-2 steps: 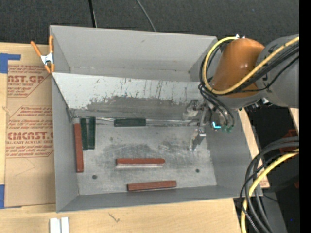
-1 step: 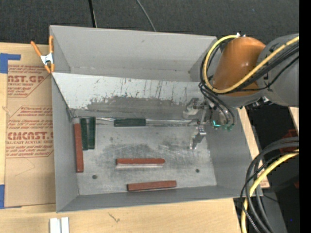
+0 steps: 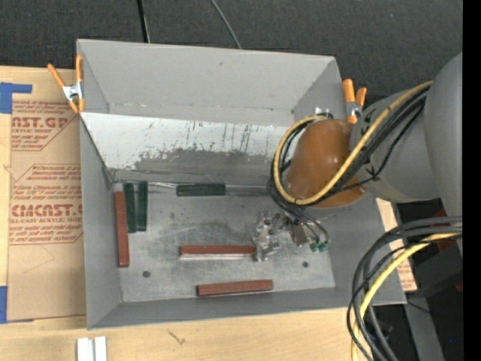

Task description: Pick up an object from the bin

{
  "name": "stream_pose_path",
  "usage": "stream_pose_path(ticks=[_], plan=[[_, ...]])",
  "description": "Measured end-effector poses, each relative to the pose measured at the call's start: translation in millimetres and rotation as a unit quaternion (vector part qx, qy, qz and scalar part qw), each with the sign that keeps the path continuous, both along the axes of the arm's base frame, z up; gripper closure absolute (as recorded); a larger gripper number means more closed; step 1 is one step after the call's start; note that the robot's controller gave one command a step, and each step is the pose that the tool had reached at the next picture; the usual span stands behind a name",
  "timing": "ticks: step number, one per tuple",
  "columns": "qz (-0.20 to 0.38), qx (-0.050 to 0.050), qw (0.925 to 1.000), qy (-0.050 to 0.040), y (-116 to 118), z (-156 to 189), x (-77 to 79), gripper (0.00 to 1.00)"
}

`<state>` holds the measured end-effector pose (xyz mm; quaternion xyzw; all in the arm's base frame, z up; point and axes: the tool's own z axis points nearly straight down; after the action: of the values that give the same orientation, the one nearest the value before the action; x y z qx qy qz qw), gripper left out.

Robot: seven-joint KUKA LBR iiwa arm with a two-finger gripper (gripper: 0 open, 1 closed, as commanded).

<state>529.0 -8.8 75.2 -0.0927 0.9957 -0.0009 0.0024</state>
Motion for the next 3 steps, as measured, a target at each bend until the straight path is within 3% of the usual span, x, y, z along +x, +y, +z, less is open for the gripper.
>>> stream_pose_path(ticks=[1, 2, 3], plan=[[0.000, 0.000, 1.0000, -0.0001, 0.0, 0.0, 0.0, 1.00], [-0.042, 0.001, 0.9991, 0.0009, 30.1, 137.6, -14.5, 1.00], [-0.042, 0.001, 0.9991, 0.0015, 30.0, 137.2, -14.9, 0.00]])
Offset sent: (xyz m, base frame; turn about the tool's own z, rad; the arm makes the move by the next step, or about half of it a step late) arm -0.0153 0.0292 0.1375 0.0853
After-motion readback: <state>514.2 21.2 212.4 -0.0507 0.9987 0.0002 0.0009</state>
